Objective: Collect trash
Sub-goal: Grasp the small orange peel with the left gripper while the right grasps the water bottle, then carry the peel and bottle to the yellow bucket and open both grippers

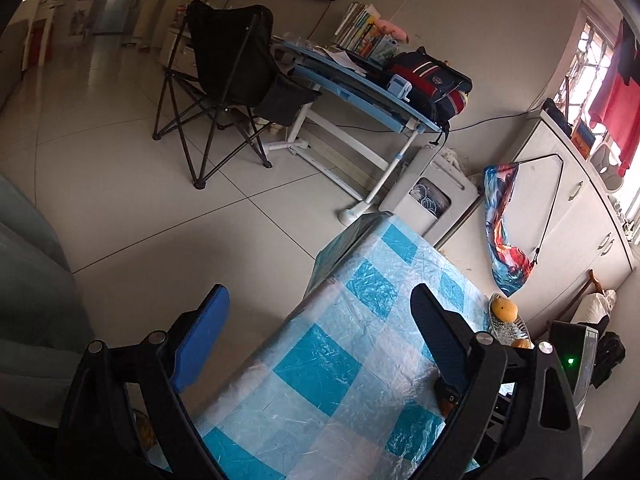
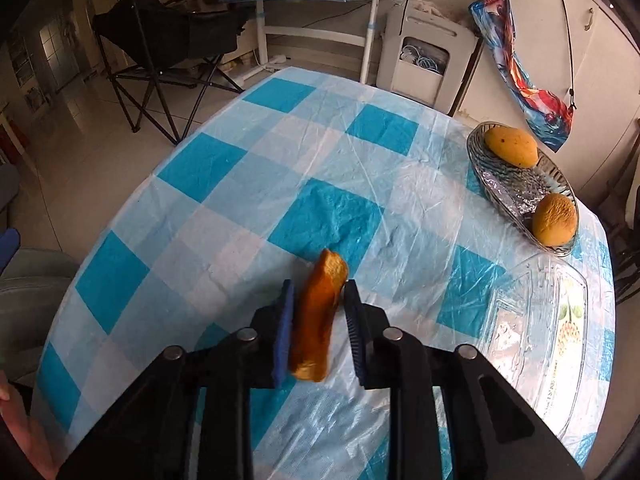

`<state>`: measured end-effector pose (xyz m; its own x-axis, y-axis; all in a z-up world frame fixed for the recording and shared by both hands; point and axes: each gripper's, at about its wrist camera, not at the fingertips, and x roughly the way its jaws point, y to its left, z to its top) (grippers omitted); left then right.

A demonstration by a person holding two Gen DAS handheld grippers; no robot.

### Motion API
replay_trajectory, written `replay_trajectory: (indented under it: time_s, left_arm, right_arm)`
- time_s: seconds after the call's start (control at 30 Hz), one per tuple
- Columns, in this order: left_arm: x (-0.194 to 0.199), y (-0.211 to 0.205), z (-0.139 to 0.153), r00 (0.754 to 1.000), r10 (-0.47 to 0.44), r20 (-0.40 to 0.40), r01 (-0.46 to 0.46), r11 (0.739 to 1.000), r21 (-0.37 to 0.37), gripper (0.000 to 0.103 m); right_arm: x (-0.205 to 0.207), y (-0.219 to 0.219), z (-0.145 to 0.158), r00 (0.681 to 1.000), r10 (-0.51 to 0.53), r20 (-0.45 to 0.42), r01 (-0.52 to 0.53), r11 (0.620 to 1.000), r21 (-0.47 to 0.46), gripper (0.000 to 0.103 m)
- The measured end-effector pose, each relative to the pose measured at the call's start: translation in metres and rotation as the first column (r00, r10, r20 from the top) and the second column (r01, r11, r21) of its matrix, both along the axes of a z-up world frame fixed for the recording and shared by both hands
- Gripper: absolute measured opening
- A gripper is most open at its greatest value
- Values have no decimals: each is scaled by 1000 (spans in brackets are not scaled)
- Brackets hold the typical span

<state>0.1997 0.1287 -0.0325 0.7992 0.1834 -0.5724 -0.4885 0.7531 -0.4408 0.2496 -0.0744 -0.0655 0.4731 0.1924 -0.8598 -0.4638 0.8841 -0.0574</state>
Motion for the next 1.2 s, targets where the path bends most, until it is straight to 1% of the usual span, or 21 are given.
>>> replay_trajectory:
  time_s: [0.1,0.2,0.27,0.3,0.33,0.4,0.47,0.5,0.53,0.63,0.73,0.8,0.9,0.93,0.97,1.0,1.03,1.07,1.1,1.13,1.2]
  left_arm:
    - [0,-4,-2,999,-39,-25,39,999,-6,88]
    - [-3,-20,-7,993,-103,-63,104,994,13,88]
    - [-6,-33,-14,983,-155,-98,158,987,19,88]
    - [-8,-39,-17,978,-178,-112,181,983,24,88]
    - [-9,-45,-19,972,-199,-125,204,979,30,88]
    - [-7,-60,-24,953,-258,-159,266,964,32,88]
    - [-5,-76,-27,935,-301,-189,314,948,46,88]
    - [-2,-84,-29,924,-321,-205,338,940,52,88]
    - [1,-92,-30,912,-343,-224,363,930,54,88]
    - [10,-112,-36,885,-375,-277,407,911,68,89]
    - [19,-126,-42,864,-381,-330,428,900,81,89]
    - [22,-132,-44,862,-367,-351,429,895,118,89]
    - [26,-140,-46,852,-362,-378,443,883,153,88]
    - [27,-142,-46,846,-369,-384,455,876,161,88]
    - [26,-145,-46,840,-382,-385,471,866,168,85]
    - [25,-149,-45,833,-397,-385,491,852,183,75]
    - [23,-154,-45,823,-417,-387,516,833,200,62]
    - [22,-159,-44,812,-432,-392,538,814,217,56]
    - [20,-163,-44,803,-447,-395,558,797,232,41]
    - [17,-165,-43,796,-455,-399,571,785,243,29]
    - [10,-163,-41,787,-474,-394,585,777,233,17]
  right_arm:
    - [-29,4,3,996,88,-22,-88,996,19,17]
    - [-56,-2,7,988,140,-67,-134,988,77,18]
    - [-73,-15,18,989,143,-43,-135,981,138,42]
    - [-82,-25,27,991,130,-7,-127,977,170,63]
    - [-91,-35,38,993,116,34,-120,975,189,66]
    - [-104,-57,57,992,68,110,-88,978,190,66]
    - [-109,-81,72,979,-19,202,-13,987,158,71]
    - [-105,-93,75,971,-70,230,36,988,149,77]
    - [-98,-105,75,965,-120,232,87,985,151,80]
    - [-71,-130,63,956,-238,171,208,962,178,80]
    - [-47,-139,44,946,-307,107,281,937,209,80]
    - [-38,-140,31,942,-331,51,312,924,221,80]
    - [-30,-138,13,947,-322,-7,315,922,226,80]
    - [-30,-137,8,950,-312,-22,308,923,232,75]
    - [-31,-137,3,954,-296,-43,298,923,243,69]
    - [-34,-139,1,955,-292,-41,293,923,248,62]
    - [-37,-139,1,956,-290,-43,291,923,250,61]
    - [-40,-141,2,958,-283,-51,286,921,266,61]
    - [-44,-143,3,959,-276,-64,282,917,281,61]
    - [-49,-145,3,960,-269,-74,279,914,295,61]
    - [-62,-148,4,961,-259,-93,275,902,332,61]
